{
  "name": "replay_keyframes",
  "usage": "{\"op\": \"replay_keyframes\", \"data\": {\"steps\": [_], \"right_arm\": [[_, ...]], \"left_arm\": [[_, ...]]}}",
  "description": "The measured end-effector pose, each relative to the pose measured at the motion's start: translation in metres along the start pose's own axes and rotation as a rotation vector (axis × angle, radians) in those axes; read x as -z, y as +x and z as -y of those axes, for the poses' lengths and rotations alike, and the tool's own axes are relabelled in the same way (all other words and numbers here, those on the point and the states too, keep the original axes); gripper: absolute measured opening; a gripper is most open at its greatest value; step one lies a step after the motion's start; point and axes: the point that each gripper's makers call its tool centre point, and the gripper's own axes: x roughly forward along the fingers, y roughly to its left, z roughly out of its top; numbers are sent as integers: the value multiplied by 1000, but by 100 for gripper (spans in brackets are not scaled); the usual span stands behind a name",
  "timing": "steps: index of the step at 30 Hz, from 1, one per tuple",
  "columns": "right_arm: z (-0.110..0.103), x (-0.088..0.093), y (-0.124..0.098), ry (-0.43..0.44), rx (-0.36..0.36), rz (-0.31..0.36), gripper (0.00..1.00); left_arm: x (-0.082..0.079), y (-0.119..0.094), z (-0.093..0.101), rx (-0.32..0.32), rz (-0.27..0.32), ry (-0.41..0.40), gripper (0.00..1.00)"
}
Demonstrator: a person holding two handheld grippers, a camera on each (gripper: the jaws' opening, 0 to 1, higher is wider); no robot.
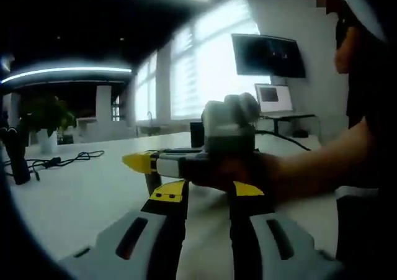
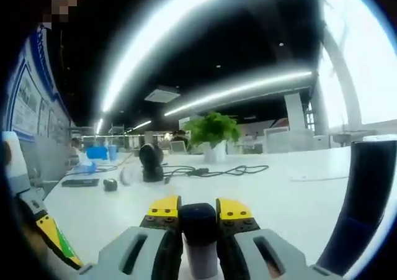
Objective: Pick up cosmetic bottle twist off cap place on table pick up cap screw tight cap place on table
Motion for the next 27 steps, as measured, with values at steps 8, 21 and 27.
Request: {"op": "replay_keyframes", "data": {"steps": [8, 21, 27], "right_arm": [[-1, 3, -1, -11, -9, -15, 15], [-9, 2, -8, -27, -26, -11, 25], [-10, -4, -19, 27, -39, 12, 25]], "left_arm": [[2, 1, 2, 4, -10, 18, 17], [1, 0, 0, -1, -6, 17, 17], [-11, -5, -3, -10, 51, 6, 17]]}}
